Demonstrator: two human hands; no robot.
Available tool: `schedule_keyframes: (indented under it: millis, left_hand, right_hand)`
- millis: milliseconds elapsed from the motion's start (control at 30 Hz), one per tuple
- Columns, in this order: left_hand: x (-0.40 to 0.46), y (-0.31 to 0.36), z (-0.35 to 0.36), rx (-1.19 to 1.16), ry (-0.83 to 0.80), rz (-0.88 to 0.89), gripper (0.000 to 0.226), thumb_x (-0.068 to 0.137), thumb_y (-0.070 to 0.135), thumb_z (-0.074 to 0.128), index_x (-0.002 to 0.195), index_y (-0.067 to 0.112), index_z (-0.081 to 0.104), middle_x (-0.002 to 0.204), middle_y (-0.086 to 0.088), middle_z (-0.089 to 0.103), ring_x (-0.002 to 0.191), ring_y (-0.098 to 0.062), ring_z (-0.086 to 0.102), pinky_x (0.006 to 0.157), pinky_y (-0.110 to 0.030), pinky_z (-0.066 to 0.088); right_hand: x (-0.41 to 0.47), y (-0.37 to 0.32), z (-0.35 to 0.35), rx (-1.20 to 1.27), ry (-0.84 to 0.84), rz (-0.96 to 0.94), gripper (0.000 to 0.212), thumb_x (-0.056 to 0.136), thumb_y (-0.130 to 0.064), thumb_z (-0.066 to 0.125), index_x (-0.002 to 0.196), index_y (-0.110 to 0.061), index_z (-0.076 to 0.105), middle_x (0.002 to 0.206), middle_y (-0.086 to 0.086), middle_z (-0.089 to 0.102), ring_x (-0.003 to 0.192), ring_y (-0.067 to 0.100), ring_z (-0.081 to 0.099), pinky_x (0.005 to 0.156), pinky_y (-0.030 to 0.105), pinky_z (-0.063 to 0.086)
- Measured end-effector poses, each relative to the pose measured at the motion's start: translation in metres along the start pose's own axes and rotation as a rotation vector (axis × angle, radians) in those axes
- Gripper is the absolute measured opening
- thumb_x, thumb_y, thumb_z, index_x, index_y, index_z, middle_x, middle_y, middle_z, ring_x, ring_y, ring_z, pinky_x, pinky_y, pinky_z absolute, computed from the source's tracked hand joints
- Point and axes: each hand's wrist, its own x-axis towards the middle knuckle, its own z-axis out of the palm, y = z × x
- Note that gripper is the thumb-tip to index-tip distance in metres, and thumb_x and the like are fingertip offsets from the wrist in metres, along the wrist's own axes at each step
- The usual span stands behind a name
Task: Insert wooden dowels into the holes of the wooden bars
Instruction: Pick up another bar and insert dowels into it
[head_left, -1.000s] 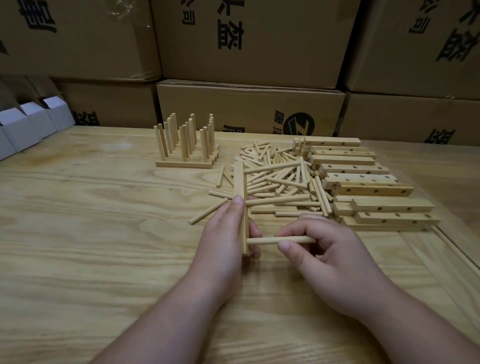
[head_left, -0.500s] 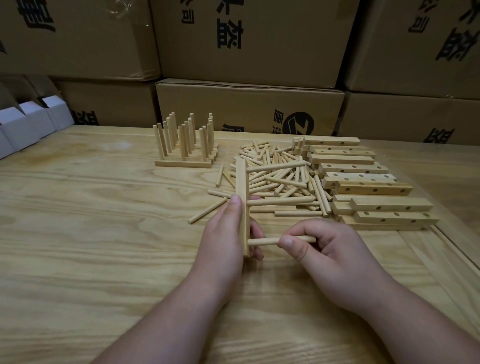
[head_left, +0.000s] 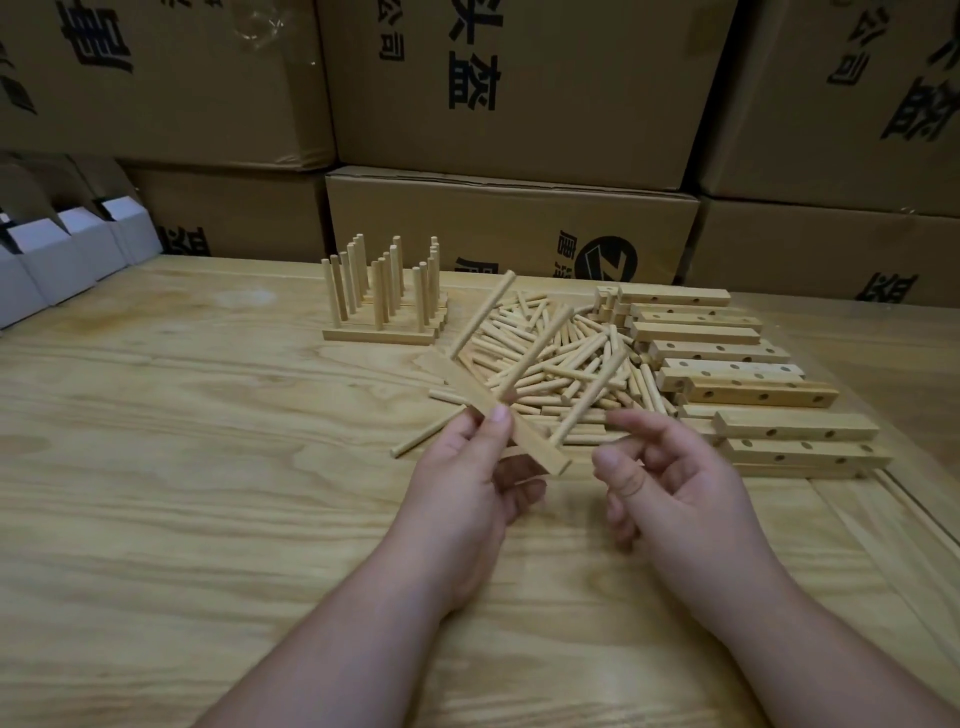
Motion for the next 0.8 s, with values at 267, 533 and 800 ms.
schedule_keyframes:
  millis: [267,533,800]
  left_hand:
    - [-0.001,-0.002,-0.003,0.069,-0.083,0.015,0.021,0.102,0.021,0.055,0.122,0.020,0.058,0.115,-0.006,0.076,0.107,-0.025,0.073,0.078,-0.033,0.053]
    - [0.001,-0.002,-0.002,0.045,-0.027,0.081,0.025,0.104,0.019,0.053,0.128,0.024,0.057,0.119,0.002,0.074,0.111,-0.020,0.071,0.073,-0.031,0.054]
    - [0.013,0.002,0.002,-0.186,0.146,-0.144,0.018,0.103,0.025,0.054,0.120,0.024,0.060,0.112,-0.005,0.077,0.095,-0.023,0.075,0.070,-0.033,0.059]
  right_hand:
    - [0.006,0.005,0.001,-0.151,-0.013,0.026,0.025,0.068,-0.038,0.076,0.092,-0.037,0.076,0.078,-0.004,0.072,0.054,0.007,0.056,0.050,0.015,0.044]
    - [0.032,-0.009,0.005,-0.572,-0.106,-0.077,0.020,0.082,-0.024,0.079,0.088,-0.042,0.072,0.084,-0.017,0.067,0.070,0.011,0.059,0.059,0.018,0.046]
    - [0.111,-0.017,0.052,-0.720,-0.170,-0.148,0.012,0.085,-0.034,0.075,0.096,-0.029,0.074,0.086,-0.014,0.065,0.077,0.001,0.060,0.065,0.021,0.043]
